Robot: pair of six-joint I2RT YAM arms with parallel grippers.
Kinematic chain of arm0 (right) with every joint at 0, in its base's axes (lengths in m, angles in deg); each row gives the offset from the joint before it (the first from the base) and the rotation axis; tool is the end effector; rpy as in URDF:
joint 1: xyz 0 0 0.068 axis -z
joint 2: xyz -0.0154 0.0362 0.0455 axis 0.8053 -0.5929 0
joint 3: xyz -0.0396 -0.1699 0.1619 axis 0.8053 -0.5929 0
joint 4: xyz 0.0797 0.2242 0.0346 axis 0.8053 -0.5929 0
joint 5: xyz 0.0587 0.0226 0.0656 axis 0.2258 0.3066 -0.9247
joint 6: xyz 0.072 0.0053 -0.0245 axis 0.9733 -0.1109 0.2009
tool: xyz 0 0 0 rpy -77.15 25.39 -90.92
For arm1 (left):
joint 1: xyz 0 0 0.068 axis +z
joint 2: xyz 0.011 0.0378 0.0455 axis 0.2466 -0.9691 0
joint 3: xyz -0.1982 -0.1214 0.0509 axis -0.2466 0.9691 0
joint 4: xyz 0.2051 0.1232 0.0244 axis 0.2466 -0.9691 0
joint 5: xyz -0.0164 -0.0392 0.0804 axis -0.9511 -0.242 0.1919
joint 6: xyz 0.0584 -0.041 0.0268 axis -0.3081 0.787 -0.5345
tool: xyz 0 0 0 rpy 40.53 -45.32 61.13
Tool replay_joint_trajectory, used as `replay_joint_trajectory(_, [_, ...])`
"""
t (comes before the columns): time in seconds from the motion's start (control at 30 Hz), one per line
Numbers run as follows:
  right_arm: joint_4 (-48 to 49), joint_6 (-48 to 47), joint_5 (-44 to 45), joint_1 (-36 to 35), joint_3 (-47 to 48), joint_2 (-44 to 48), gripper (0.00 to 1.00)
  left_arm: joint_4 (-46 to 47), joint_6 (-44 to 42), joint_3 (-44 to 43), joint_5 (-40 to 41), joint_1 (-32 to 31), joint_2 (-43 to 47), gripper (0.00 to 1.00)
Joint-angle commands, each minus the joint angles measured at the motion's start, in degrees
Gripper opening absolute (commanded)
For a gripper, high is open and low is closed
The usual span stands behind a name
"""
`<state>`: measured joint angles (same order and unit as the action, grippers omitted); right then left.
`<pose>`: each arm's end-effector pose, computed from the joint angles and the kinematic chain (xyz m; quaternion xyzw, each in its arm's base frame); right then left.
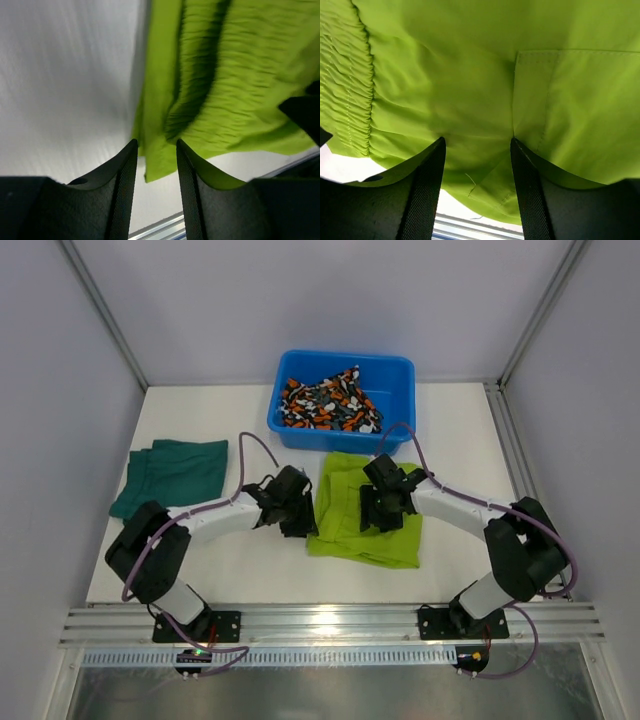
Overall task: Fold and stack the shorts
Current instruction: Smooth out the shorts at the center of the board.
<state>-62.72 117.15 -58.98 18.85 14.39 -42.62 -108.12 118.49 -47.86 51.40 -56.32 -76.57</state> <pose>0.2289 0.1601 0.1349 -0.0096 0.9825 0.1106 0.1496 0.2217 -0.2083 0.1355 -0.0371 0.9592 -0.2287 0.1619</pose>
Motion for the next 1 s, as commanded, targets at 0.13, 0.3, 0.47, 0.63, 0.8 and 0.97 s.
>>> replay_joint_trajectory(0.13, [1.55, -9.64, -0.05, -0.99, 1.54, 5.36, 0.58, -6.46, 4.47, -1.83, 5.08, -0.15, 5.72, 0.41])
replay_joint_trajectory(0.3, [2.85, -10.18, 0.55, -0.81, 5.57, 10.64, 0.58, -5.96, 2.44, -10.62, 0.34, -0.23, 5.74, 0.44])
replay_joint_trajectory(0.47, [13.22, -7.37, 8.10, -0.28, 9.97, 3.98, 0.55, 0.20, 4.81, -8.71, 3.12, -1.63, 0.56, 0.40])
replay_joint_trajectory(0.63, [17.35, -3.68, 9.70, -0.37, 17.45, -10.42, 0.52, 7.65, 10.52, 3.14, 5.17, -2.61, 0.90, 0.36])
replay_joint_trajectory(0.8, [21.06, -1.84, 6.62, -0.28, 19.99, -20.19, 0.50, 7.95, 12.90, 9.40, 8.50, -2.69, -0.06, 0.35])
replay_joint_trajectory(0.97, [23.25, -0.78, 5.74, -0.28, 18.25, -22.15, 0.50, 6.46, 13.43, 10.20, 9.38, -2.69, 0.55, 0.36])
